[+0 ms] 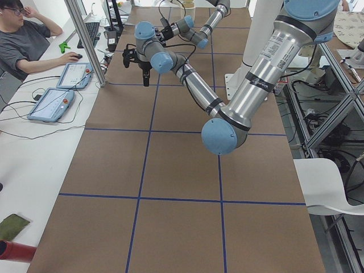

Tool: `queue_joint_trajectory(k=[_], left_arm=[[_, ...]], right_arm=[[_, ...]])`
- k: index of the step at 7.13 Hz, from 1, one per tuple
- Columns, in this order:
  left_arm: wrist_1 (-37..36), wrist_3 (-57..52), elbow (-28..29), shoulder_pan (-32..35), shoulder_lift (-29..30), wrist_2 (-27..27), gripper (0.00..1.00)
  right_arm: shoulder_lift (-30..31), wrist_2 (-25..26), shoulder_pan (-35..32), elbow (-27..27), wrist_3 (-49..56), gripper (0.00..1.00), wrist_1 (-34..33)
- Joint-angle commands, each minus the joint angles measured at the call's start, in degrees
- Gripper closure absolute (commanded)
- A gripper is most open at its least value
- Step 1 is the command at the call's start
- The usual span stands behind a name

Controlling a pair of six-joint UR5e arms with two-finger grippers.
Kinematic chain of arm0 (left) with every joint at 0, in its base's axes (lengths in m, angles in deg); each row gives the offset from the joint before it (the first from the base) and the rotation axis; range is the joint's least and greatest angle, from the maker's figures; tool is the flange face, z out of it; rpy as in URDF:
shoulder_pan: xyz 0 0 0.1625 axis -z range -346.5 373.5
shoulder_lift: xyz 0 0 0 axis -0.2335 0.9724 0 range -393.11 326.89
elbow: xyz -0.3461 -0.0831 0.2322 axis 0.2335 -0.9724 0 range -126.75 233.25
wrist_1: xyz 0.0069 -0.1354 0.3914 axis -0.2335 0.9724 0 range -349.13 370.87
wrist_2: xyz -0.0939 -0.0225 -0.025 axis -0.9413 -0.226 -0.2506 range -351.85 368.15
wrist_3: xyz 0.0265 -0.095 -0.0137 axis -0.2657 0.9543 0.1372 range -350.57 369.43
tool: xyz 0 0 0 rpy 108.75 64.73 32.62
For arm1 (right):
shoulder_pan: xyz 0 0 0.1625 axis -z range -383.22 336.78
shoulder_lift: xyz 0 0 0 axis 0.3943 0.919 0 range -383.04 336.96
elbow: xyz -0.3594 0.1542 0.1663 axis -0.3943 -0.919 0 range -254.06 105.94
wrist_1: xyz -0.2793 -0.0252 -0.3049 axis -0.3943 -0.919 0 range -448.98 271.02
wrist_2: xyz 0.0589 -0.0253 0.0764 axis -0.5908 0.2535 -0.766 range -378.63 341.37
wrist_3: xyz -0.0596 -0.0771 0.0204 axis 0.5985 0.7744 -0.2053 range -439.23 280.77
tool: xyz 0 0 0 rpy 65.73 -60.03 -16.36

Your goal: Left arm hands cup to right arm to dump lemon

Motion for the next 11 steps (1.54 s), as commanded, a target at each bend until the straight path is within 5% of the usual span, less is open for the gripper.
queue_joint_trajectory(k=[1,2,4,6,8,11], left_arm=[[0.6,13.1,1.0,-3.9,5.1,0.6,0.00],[0.7,16.0,1.1,-4.2,6.0,1.0,0.00],[0.7,17.3,1.4,-4.5,6.9,1.1,0.00],[1.0,18.4,3.2,-4.7,9.1,1.0,0.00],[2.5,19.7,6.6,-5.9,11.9,1.3,0.00],[3.1,19.7,6.9,-6.8,12.8,1.4,0.19]], right_arm=[[-7.0,8.3,4.9,-0.2,-0.2,1.00,-8.1],[-8.9,11.7,6.5,-0.2,-0.2,1.00,-11.8],[-14.0,12.8,7.0,-6.9,-0.3,1.00,-12.6],[-14.6,12.6,7.2,-7.7,-0.3,0.99,-12.6],[-15.2,12.7,7.3,-7.1,-0.1,0.82,-12.6],[-15.5,14.1,8.0,-6.8,-0.1,0.81,-12.4]])
